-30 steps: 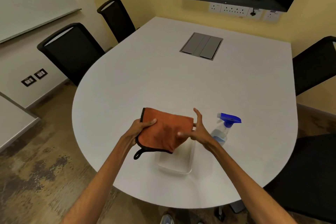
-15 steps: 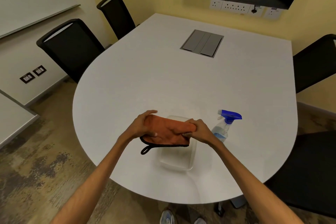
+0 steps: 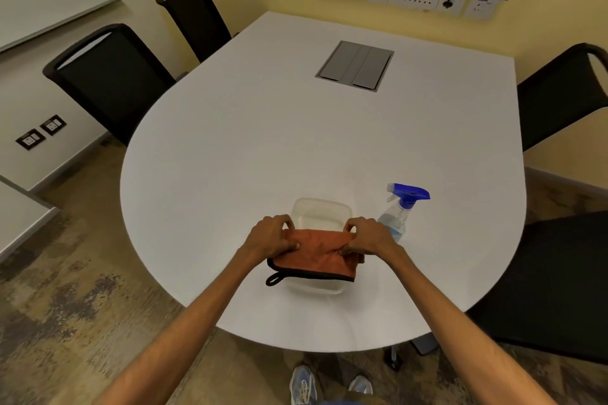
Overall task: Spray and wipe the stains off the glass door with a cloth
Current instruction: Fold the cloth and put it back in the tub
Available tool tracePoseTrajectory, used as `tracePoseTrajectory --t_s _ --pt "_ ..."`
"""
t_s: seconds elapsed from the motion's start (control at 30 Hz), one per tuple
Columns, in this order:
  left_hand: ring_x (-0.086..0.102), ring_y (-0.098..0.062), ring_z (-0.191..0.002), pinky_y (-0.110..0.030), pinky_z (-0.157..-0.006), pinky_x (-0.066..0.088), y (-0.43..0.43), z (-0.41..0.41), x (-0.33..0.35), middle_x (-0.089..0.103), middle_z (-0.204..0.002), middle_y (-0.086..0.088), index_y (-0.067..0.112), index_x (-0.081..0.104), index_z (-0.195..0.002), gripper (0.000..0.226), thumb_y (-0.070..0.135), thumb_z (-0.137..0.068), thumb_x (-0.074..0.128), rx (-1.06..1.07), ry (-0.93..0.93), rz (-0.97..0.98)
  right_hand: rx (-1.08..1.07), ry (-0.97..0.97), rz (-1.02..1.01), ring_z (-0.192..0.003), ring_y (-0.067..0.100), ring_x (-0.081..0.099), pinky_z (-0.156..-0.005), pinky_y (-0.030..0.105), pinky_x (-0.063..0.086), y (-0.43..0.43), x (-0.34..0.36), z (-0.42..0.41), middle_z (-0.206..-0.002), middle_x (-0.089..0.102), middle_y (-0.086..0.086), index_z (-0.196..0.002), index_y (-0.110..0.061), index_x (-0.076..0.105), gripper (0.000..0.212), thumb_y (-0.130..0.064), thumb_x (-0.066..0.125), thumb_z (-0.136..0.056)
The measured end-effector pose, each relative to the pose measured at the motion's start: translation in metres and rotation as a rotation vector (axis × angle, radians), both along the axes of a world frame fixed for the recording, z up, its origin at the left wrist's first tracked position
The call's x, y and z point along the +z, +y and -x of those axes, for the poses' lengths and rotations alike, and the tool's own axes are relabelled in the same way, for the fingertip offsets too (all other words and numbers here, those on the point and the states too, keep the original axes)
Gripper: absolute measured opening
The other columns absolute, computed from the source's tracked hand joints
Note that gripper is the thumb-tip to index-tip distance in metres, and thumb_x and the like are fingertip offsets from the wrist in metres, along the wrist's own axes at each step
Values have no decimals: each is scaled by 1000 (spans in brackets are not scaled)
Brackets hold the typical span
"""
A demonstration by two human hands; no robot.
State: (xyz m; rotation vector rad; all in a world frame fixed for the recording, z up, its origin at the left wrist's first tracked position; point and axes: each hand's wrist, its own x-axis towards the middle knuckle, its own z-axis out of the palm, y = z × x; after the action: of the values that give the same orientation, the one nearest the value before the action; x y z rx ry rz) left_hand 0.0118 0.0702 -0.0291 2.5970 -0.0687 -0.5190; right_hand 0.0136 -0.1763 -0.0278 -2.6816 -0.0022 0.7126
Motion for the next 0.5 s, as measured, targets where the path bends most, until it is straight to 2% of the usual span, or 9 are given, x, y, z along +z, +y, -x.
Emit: tracePoseTrajectory --t_s 0.1,0.2,0.3,0.4,0.5 --pt "66 -25 -87 -28 -68 44 -13 7 -12 68 -81 -2 19 66 -104 37 37 -72 75 36 -96 -34 -38 -59 46 -97 22 66 -81 32 53 7 -10 8 -108 70 4 -116 -20 63 52 -47 77 -74" --pt "67 -27 -86 -30 -70 47 -17 8 -21 72 -87 -5 16 69 -99 31 34 -74 71 60 -143 -61 -90 -136 46 -92 23 68 -76 31 52 14 -16 12 -101 72 5 -108 -16 68 47 -46 76 -73" --pt "64 -26 -94 -32 -79 45 -17 4 -29 67 -100 -5 14 71 -99 30 33 -75 70 30 -181 -97 -117 -198 49 -83 24 68 -73 32 51 24 -21 14 -87 73 5 -91 -13 71 39 -47 77 -72" --pt "55 -24 -107 -37 -91 38 -20 1 -37 62 -107 -5 16 73 -106 33 34 -78 67 -55 -219 -207 -122 -245 95 -82 26 66 -78 32 42 34 -32 17 -81 71 7 -77 -12 68 29 -40 72 -75" --pt "49 -22 -116 -41 -101 31 -24 2 -46 66 -103 -4 17 72 -106 29 31 -82 64 -110 -246 -278 -134 -256 131 -86 26 62 -91 37 39 42 -42 19 -82 69 9 -74 -13 62 18 -30 68 -76"
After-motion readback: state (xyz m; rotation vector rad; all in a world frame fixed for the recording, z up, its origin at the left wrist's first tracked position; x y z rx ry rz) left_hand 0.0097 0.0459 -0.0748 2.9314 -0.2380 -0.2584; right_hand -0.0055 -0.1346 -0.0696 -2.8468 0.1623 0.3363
